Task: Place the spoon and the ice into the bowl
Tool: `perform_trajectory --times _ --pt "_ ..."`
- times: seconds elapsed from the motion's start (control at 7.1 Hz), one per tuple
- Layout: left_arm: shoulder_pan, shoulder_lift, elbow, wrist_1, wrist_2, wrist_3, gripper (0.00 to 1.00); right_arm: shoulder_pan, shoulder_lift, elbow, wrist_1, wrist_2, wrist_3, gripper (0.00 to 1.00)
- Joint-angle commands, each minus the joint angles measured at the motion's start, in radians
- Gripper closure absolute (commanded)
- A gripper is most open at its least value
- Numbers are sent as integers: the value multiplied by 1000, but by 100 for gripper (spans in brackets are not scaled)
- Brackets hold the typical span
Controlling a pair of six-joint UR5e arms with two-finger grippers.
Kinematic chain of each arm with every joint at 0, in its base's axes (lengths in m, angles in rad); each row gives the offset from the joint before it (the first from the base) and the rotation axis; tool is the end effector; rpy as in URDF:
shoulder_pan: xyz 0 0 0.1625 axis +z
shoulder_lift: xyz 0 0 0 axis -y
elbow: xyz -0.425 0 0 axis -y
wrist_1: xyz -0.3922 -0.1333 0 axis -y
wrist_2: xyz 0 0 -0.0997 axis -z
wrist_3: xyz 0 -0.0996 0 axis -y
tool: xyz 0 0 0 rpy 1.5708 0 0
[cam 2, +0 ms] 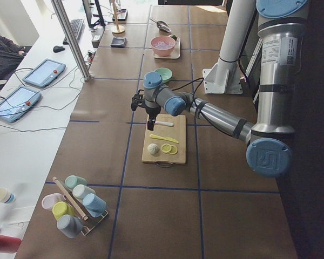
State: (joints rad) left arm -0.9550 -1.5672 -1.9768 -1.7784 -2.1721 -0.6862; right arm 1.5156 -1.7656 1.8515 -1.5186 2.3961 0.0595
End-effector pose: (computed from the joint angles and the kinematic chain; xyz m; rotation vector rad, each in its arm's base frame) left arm 0.2191 -0.4429 0.4441 0.1174 0.8208 0.1170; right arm 0.0370 -0.4192 0.5990 0.0827 -0.8301 -0.0529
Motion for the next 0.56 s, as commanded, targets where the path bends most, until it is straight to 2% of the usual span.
perform_trajectory --times 0.0,0.28,0.42 --pt "187 -72 25 -4 144 -139 0 0 -2 -2 -2 1 3 0" --pt "214 -123 99 -10 169 -145 0 0 -2 -2 -2 2 3 0" --pt "214 -140 175 -92 169 -142 0 0 -2 -2 -2 2 3 0"
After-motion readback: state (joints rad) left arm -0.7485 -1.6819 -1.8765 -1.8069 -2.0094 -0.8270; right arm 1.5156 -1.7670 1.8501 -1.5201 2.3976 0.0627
